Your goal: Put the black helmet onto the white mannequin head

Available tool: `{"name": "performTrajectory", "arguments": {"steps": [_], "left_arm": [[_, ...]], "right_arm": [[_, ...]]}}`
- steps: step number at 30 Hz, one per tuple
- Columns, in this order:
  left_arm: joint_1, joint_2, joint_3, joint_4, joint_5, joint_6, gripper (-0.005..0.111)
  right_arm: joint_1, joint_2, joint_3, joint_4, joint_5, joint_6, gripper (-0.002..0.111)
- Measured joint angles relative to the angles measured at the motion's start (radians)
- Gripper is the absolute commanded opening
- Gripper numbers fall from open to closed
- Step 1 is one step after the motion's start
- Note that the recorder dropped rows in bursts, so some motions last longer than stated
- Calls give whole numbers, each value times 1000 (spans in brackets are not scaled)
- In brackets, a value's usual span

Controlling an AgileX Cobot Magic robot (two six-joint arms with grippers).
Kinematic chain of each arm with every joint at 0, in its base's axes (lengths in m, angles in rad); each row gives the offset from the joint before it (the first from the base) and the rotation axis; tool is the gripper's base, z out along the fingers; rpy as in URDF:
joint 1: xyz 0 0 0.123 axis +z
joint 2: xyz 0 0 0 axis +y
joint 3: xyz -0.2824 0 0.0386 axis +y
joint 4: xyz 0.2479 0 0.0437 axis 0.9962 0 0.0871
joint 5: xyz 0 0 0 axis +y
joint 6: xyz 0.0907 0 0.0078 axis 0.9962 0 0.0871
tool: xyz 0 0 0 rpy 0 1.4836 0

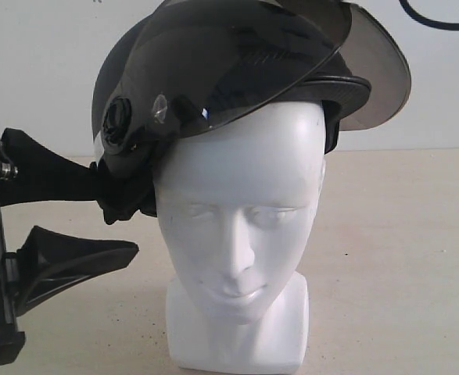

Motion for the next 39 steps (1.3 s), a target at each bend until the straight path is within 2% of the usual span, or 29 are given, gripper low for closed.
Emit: {"name": "performTrajectory", "arguments": {"steps": [4, 6, 7, 11, 13, 39], "left_arm": [[0, 25, 0, -15, -16, 11, 61], [0, 35, 0, -29, -25, 14, 56], [0, 36, 0, -41, -27, 25, 52], [0, 36, 0, -122, -29, 97, 14], [0, 36, 0, -159, -29, 132, 4], [4, 94, -10, -227, 38, 247, 4]], "right_arm": [[0, 0, 0, 0, 0, 0, 0], [0, 0, 0, 0, 0, 0, 0], [0, 0, 0, 0, 0, 0, 0], [0, 0, 0, 0, 0, 0, 0], [0, 0, 0, 0, 0, 0, 0], [0, -2, 0, 6, 6, 2, 0]]}}
